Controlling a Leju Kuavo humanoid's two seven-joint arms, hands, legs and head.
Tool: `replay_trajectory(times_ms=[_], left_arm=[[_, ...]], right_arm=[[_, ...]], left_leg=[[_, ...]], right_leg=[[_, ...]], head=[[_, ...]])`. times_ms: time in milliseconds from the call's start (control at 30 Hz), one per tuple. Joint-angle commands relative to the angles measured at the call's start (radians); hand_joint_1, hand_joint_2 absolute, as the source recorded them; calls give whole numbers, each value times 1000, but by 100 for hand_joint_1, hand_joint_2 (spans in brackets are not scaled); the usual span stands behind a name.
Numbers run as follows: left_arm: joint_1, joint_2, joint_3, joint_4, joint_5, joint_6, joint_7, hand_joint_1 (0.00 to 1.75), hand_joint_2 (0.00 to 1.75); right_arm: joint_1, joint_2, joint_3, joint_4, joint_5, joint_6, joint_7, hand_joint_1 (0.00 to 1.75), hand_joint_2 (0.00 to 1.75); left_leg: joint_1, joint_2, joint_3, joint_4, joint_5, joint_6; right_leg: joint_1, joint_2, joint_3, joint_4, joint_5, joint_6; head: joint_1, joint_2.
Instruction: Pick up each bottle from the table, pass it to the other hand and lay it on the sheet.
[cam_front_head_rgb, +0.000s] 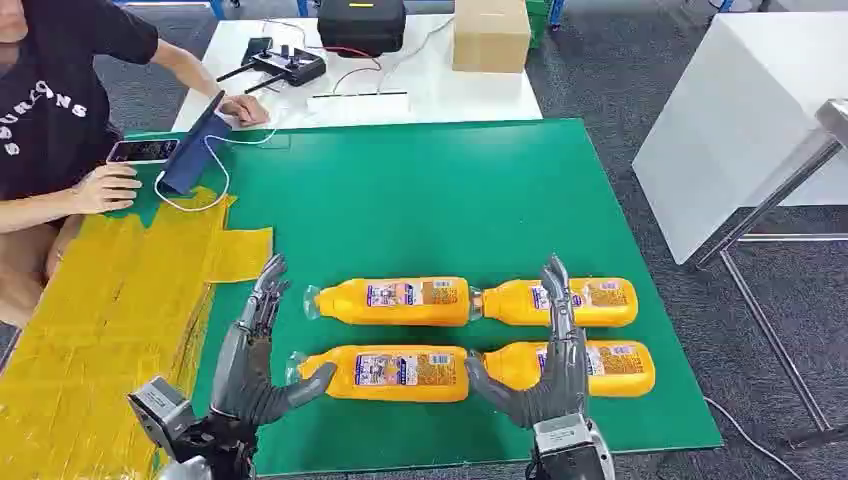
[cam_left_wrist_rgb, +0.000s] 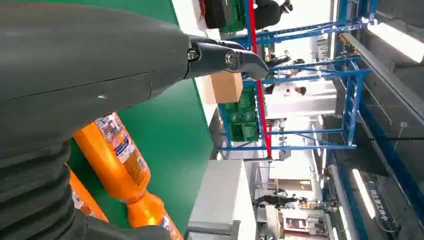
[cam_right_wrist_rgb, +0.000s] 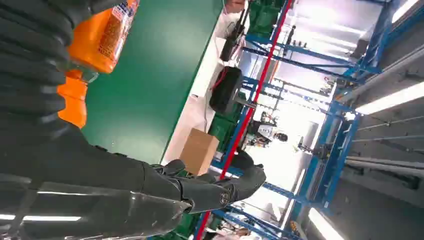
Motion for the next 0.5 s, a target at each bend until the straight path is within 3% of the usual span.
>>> replay_trajectory(times_ms=[33, 167, 200, 433, 467, 500], left_arm=[[11, -66, 76, 8, -35, 125, -123, 0, 175], [19, -65, 79, 23, -35, 171, -165, 0, 175], [19, -65, 79, 23, -35, 171, -165, 0, 175], [19, -60, 85, 28, -29, 174, -173, 0, 175], [21, -56, 91, 30, -23, 174, -179, 0, 175], [21, -56, 91, 30, -23, 174, -179, 80, 175]], right_arm=[[-18, -13, 17, 3, -101, 55, -33, 0, 0], [-22, -15, 7, 11, -109, 61, -39, 0, 0], [-22, -15, 7, 11, -109, 61, -39, 0, 175], [-26, -12, 2, 17, -111, 61, -40, 0, 175], [-29, -10, -2, 20, -111, 61, -40, 35, 175], [-29, -10, -2, 20, -111, 61, -40, 138, 175]], left_leg=[[1, 1, 2, 0, -1, -1], [0, 0, 2, -1, -1, -1], [1, 1, 4, 0, -2, -1], [1, 1, 4, 0, -2, -1], [1, 1, 3, 0, -1, -1], [1, 1, 4, 0, -2, -1]], right_leg=[[1, 0, 3, -1, -1, 0], [0, 0, 2, -1, -1, 0], [1, 0, 5, -1, -2, 0], [1, 0, 5, -1, -2, 0], [1, 0, 3, -1, -1, 0], [1, 0, 4, -1, -2, 0]], head=[[0, 0], [0, 0], [0, 0], [0, 0], [0, 0], [0, 0]])
